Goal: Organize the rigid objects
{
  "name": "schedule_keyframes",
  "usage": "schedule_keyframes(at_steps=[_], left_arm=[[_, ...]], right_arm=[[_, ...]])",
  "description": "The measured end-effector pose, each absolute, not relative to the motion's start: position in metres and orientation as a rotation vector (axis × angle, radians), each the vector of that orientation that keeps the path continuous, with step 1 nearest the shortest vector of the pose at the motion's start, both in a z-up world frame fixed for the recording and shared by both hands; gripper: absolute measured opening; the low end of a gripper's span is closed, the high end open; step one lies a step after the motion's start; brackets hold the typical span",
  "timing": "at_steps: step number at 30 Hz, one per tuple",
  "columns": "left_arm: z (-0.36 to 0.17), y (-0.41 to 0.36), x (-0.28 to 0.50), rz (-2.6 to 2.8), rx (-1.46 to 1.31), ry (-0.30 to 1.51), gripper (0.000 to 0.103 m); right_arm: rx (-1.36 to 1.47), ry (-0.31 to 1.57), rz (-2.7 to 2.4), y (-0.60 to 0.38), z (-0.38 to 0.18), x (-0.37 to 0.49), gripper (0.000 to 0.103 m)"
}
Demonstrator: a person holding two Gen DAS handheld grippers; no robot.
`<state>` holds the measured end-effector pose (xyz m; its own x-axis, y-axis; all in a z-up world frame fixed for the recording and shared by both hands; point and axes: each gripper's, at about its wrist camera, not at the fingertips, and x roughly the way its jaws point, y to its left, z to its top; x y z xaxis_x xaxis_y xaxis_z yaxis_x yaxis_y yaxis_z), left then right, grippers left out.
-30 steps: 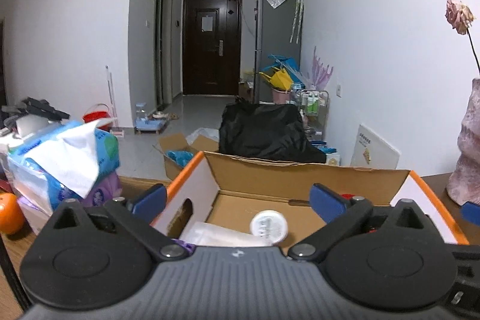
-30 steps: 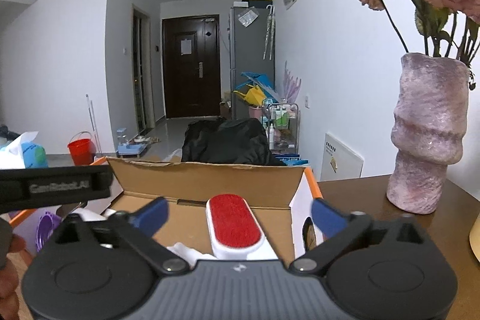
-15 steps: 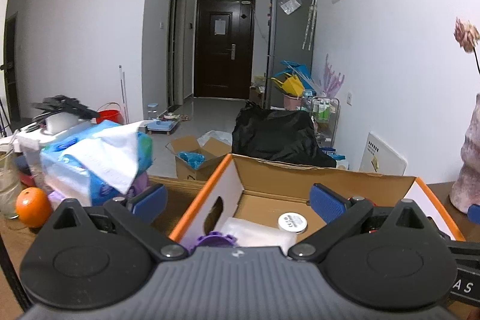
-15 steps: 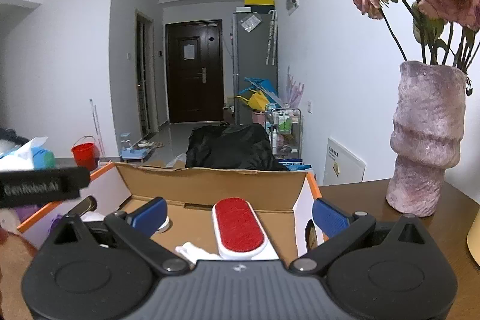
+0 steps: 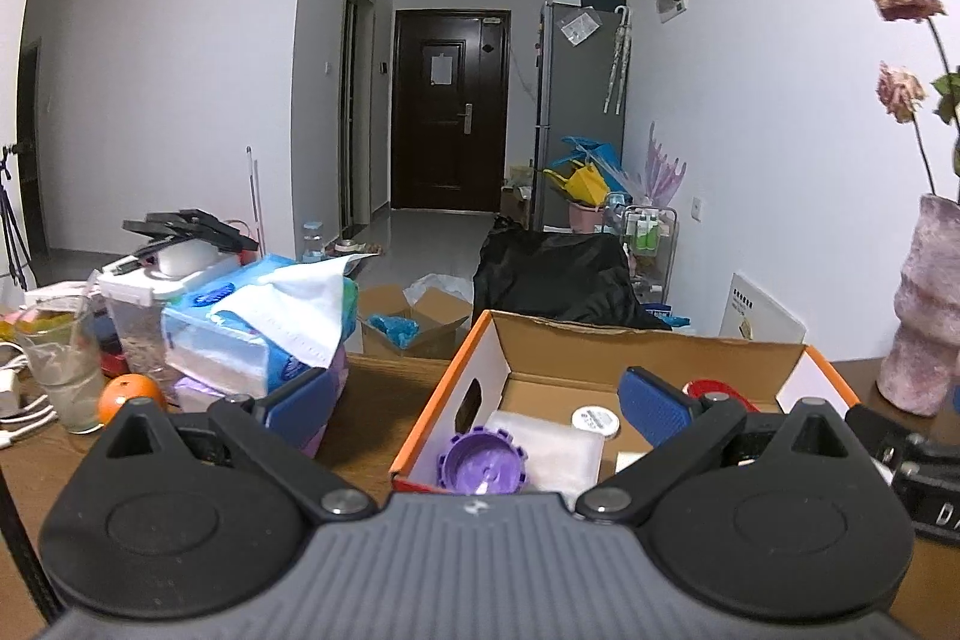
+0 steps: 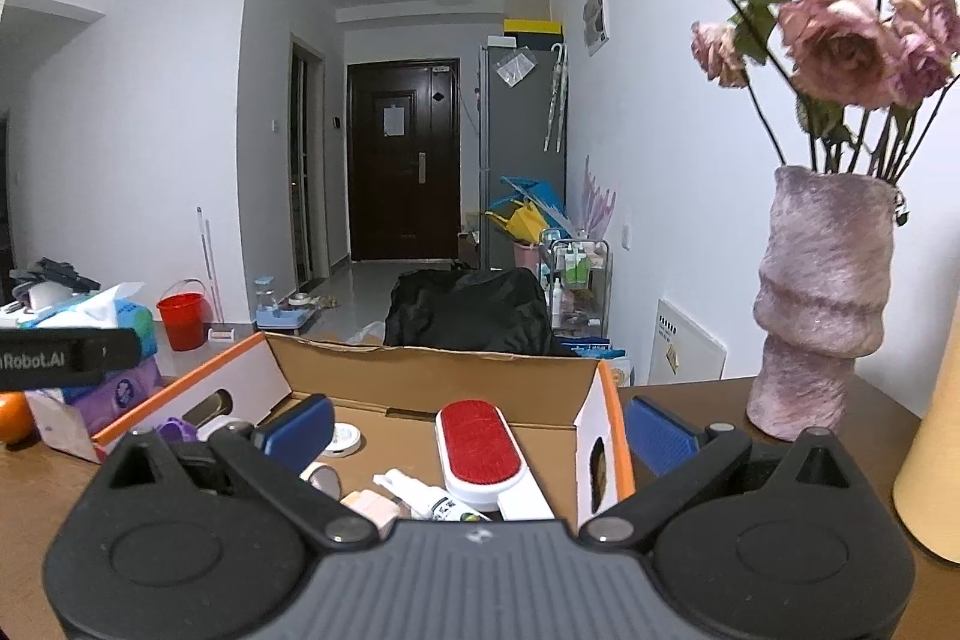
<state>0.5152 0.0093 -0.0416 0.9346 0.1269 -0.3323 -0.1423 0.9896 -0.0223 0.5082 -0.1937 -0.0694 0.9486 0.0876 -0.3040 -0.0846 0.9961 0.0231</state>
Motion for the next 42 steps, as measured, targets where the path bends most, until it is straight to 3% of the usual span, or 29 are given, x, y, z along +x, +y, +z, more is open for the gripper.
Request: schedule_keyframes(at_steps=[19,42], left_arm=[[-0.035,0.021,0.388,0.078,-0.064,0.378,0.103],[-0.055,0.011,0.184,0.041,-0.001,0.397,0.103]], right_arm=[[0.009,0.283,0.094,-0.213,-0.044,0.373,0.103],[-0.064,0.308,0.120,-0.211,-0.054,0.172,0.103]])
